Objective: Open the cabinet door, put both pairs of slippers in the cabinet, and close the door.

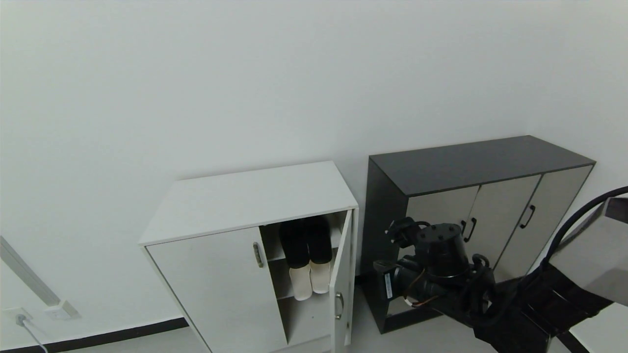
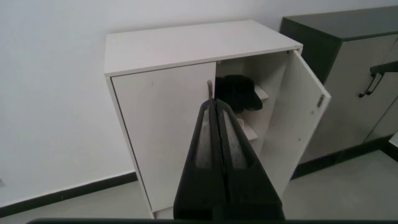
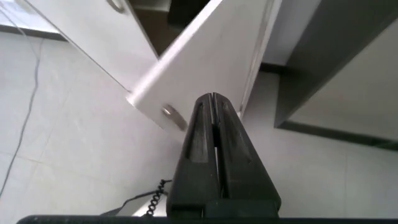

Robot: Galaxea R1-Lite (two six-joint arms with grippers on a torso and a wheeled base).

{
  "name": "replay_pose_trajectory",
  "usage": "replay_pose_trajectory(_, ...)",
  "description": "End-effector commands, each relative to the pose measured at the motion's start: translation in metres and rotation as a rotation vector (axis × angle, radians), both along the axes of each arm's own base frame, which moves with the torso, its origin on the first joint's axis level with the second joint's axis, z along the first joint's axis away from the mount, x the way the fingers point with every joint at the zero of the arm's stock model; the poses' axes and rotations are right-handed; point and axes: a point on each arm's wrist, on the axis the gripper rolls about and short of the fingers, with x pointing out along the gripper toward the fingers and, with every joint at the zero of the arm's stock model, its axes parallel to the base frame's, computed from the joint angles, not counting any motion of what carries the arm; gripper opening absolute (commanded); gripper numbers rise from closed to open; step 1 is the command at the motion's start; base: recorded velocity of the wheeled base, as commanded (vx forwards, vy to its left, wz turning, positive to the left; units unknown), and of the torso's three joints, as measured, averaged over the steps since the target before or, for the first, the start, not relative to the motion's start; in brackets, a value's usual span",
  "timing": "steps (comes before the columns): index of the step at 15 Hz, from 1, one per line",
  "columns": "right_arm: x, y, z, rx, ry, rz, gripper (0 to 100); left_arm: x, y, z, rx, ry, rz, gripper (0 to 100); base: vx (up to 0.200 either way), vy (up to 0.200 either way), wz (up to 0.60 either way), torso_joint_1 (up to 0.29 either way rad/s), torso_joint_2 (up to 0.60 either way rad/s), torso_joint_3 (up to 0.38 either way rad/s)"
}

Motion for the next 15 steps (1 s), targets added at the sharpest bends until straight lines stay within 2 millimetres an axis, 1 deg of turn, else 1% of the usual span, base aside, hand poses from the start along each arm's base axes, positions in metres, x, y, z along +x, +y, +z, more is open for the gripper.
replay_pose_trajectory(1,-0.003,-0.002,0.002,0.006,-0.01,0.001,0,0.0,0.0,0.0,0.0,0.001,0.0,0,0.0,0.0,0.0,0.0,0.0,0.0)
replay_pose_trajectory(5,-0.005,-0.001,0.001,0.006,-0.021,0.01,0,0.0,0.0,0.0,0.0,0.001,0.002,0,0.0,0.0,0.0,0.0,0.0,0.0)
replay_pose_trajectory(8,-0.007,-0.002,-0.001,-0.025,-0.034,0.025,0,0.0,0.0,0.0,0.0,0.001,0.0,0,0.0,0.0,0.0,0.0,0.0,0.0)
replay_pose_trajectory(10,-0.01,0.001,-0.001,-0.023,-0.038,0.037,0,0.0,0.0,0.0,-0.002,0.001,0.002,0,0.0,0.0,0.6,0.007,0.0,0.005)
replay_pose_trajectory(15,-0.018,-0.001,-0.007,-0.015,-0.028,0.085,0,0.0,0.0,0.0,-0.002,0.001,0.002,0,0.0,0.0,0.6,0.001,0.0,0.0)
